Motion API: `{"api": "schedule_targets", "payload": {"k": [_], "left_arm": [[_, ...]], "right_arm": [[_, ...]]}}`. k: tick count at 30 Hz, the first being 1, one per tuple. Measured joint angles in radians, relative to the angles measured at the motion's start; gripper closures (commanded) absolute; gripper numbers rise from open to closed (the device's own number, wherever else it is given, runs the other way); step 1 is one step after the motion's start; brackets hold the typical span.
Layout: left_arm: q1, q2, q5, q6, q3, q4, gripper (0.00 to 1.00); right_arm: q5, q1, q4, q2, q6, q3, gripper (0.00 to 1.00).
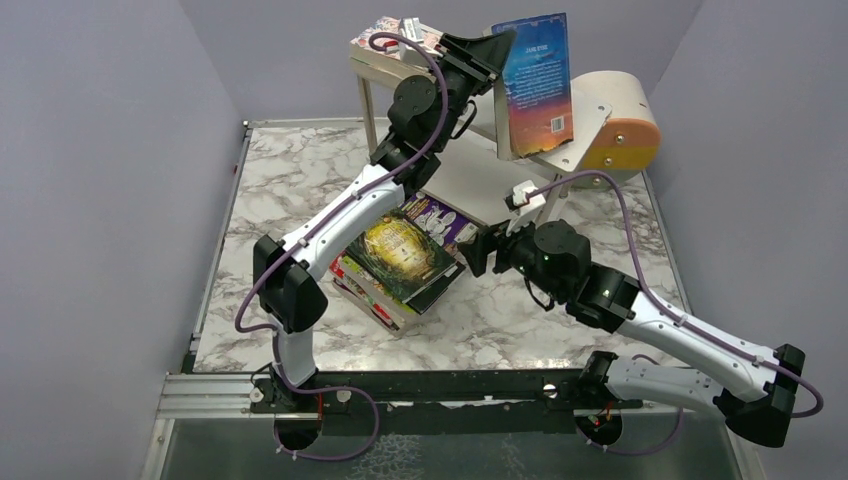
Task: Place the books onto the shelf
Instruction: Place the book on the shelf.
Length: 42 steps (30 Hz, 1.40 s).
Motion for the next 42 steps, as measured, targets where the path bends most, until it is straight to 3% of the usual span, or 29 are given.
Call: {"api": "schedule_targets", "payload": {"k": [17,24,42], "left_arm": [[-0.051,0.05,-0.221,0.054,-0.004,0.103,1.0],[-0.051,0.005,-0.301,0.059,-0.127,0.149,1.0],[-0.052,-0.132,-0.407,0.049,-0.368,0.184,1.0]], "right_arm": [[0.09,0.0,0.103,0.082,-0.168,0.174,0.25],[0.131,0.0,0.111,0.105,-0.217,0.209,0.25],[0.155,0.0,-0.054,-0.04,-0.097,0.124,0.25]]}}
